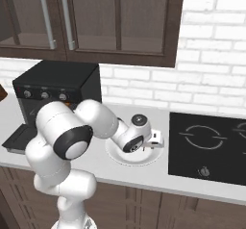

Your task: Pick up the kebab skewer and baguette bread, and place them inside the toaster oven. Close the toaster oven door and start by setting the timer.

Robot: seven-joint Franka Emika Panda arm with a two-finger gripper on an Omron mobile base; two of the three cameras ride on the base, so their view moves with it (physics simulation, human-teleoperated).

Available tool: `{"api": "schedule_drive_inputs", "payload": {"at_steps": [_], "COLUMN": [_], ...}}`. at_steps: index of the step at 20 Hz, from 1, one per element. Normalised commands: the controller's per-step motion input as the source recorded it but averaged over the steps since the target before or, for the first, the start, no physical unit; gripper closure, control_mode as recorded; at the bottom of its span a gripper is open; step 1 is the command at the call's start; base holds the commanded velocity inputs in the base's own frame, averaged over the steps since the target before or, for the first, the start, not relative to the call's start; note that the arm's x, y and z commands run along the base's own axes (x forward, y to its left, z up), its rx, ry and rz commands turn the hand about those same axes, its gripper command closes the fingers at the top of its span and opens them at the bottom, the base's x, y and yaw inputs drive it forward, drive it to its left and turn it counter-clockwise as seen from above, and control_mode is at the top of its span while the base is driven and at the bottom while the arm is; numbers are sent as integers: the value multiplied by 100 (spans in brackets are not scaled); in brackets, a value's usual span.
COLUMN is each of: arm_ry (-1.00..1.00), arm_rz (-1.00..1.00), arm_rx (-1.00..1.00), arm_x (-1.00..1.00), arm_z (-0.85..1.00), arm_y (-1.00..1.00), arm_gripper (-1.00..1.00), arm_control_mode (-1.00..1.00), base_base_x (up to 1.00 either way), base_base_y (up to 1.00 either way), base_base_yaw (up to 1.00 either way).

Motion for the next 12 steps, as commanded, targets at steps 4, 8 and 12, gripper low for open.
{"api": "schedule_drive_inputs", "payload": {"at_steps": [4,8,12], "arm_ry": [-4,-5,-2], "arm_rz": [0,0,0], "arm_rx": [0,0,0], "arm_x": [0,0,0], "arm_z": [-24,-31,-25], "arm_y": [0,0,0], "arm_gripper": [100,100,100], "arm_control_mode": [-100,-100,-100], "base_base_x": [0,0,0], "base_base_y": [0,0,0], "base_base_yaw": [0,0,0]}}
